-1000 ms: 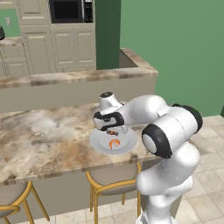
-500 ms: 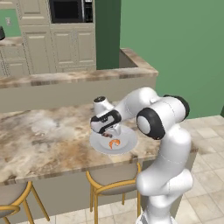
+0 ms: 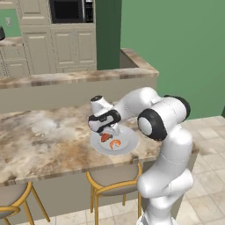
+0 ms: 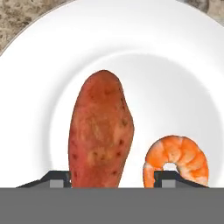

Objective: Take the cheese, shrimp, and sweet potato from the fridge and place them on the plate on the dining counter to create an appetizer plate.

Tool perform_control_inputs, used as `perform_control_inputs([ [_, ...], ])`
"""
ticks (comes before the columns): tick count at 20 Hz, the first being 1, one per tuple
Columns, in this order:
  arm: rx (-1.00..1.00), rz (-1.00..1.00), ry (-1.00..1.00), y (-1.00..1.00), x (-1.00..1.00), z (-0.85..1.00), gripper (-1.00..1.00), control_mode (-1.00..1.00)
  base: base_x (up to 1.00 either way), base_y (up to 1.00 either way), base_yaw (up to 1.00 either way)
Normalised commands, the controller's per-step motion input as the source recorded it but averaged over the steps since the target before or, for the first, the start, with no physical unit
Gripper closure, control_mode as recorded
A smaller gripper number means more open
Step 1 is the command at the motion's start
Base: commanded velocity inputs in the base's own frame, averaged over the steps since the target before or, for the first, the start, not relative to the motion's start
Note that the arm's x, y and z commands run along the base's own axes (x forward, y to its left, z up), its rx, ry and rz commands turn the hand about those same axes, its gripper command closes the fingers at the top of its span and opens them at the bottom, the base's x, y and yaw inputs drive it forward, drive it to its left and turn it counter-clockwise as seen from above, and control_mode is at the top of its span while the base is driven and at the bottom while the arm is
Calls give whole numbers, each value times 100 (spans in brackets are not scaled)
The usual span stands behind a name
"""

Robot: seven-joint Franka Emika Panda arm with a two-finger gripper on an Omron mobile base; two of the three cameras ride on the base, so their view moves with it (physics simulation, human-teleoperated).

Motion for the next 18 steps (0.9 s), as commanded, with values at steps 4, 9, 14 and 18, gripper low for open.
perform_control_inputs([
  [4,0,-6,-3,-31,-84,65,-100,-100,0,0,0],
  [9,0,-2,-10,-38,-95,99,-100,-100,0,0,0],
  [14,0,14,-33,-44,-94,100,-100,-100,0,0,0],
  [18,0,25,-33,-69,-92,100,-100,-100,0,0,0],
])
